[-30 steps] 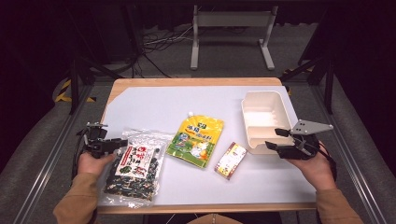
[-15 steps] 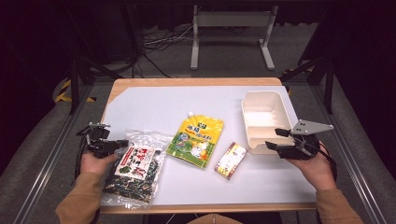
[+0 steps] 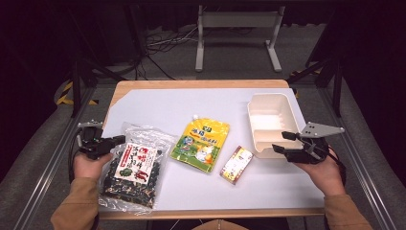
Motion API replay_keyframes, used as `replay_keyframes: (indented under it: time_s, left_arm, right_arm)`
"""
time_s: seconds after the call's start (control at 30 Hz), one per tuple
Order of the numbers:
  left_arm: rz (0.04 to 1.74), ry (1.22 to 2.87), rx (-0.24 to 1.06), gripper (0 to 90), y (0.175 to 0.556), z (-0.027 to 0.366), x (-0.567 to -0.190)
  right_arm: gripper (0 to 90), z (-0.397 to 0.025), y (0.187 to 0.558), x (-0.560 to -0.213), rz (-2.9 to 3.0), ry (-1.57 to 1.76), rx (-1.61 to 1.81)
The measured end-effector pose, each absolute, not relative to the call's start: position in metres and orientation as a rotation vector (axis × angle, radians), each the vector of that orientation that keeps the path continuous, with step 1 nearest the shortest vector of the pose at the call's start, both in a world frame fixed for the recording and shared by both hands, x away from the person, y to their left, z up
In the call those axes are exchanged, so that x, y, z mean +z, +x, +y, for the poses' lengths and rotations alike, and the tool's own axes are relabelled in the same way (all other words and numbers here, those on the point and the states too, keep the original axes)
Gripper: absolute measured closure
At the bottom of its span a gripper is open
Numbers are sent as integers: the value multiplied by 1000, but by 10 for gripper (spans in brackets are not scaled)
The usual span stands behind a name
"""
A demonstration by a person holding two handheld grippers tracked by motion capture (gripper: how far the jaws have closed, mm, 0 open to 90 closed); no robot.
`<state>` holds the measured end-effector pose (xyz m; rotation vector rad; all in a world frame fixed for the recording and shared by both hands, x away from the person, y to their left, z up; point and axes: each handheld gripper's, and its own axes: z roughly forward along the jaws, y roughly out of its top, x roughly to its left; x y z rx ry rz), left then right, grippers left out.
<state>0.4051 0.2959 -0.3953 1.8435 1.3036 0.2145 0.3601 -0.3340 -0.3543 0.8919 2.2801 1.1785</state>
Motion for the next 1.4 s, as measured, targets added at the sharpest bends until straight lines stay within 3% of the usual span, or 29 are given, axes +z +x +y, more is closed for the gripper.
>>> replay_keyframes:
  time_s: [0.37,0.7,1.1,1.4]
  left_arm:
    - [1165,1784,322,862,383,294,-357]
    - [1008,1743,389,867,362,288,-327]
    - [883,1706,443,868,342,280,-304]
    - [798,1645,449,868,329,279,-293]
  right_arm:
    - [381,-330,357,-347,2274,884,1262]
    - [485,-313,349,-337,2324,748,1228]
    - [493,-299,347,-332,2337,732,1258]
    - [481,-262,357,-332,2415,646,1279]
